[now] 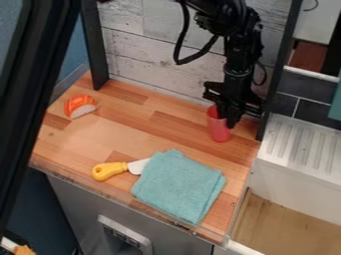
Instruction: Move a red tumbler from bottom left to the top right
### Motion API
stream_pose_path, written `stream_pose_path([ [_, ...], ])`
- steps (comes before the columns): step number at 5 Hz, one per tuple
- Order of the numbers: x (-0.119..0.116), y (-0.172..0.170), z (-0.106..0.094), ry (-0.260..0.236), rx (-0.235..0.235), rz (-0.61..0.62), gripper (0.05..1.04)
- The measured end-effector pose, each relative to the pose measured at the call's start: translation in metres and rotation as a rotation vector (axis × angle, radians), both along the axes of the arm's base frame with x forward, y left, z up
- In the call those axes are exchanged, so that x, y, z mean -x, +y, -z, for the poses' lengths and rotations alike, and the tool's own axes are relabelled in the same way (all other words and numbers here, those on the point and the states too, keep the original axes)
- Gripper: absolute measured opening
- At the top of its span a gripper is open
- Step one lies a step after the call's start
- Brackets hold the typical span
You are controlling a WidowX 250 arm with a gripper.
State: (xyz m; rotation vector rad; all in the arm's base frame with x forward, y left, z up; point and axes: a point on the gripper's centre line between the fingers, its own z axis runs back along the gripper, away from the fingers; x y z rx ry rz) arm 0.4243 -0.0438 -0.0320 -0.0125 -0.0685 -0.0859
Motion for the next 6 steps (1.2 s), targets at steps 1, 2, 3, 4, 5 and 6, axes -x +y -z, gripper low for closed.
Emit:
stream_pose_path([
  [1, 0.004, 0.001, 0.003, 0.009, -0.003, -0.011, 0.545],
  [2, 0.013, 0.001, 0.012, 0.032, -0.002, -0.017, 0.855],
  [3, 0.011, -0.001, -0.002, 0.004, 0.011, -0.017, 1.013],
  [4, 0.013, -0.003, -0.016, -0.016, 0.027, -0.013, 1.008],
  [5, 0.015, -0.003, -0.041, -0.061, 0.048, -0.008, 1.001],
  [6, 0.023, 0.004, -0.058, -0.094, 0.054, -0.007, 1.001],
])
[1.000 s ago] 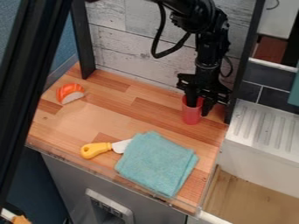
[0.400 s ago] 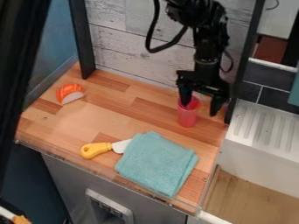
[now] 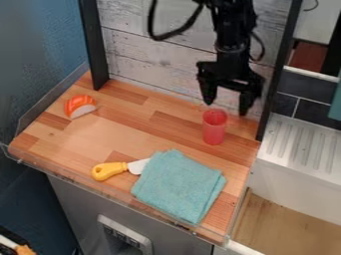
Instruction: Move a red tumbler from bottom left to the top right
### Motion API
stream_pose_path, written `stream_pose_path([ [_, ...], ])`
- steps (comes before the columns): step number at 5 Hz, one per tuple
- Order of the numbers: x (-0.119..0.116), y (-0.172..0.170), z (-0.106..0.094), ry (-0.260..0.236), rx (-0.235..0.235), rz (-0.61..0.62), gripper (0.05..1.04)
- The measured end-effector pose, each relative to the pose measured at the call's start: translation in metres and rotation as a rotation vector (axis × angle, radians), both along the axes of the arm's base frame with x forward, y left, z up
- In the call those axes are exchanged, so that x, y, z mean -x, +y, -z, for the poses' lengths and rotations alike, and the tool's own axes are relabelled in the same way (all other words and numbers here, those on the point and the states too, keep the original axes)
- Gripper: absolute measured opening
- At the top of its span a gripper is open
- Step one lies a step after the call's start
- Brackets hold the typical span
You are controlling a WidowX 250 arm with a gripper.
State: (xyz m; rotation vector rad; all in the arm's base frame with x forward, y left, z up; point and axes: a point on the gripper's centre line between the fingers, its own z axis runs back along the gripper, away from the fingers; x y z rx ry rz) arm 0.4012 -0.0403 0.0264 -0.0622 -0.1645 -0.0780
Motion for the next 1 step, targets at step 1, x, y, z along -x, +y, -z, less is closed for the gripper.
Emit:
stream_pose_path([
  [1, -0.0013, 0.0014, -0.0044, -0.012, 0.004, -0.006, 1.001],
])
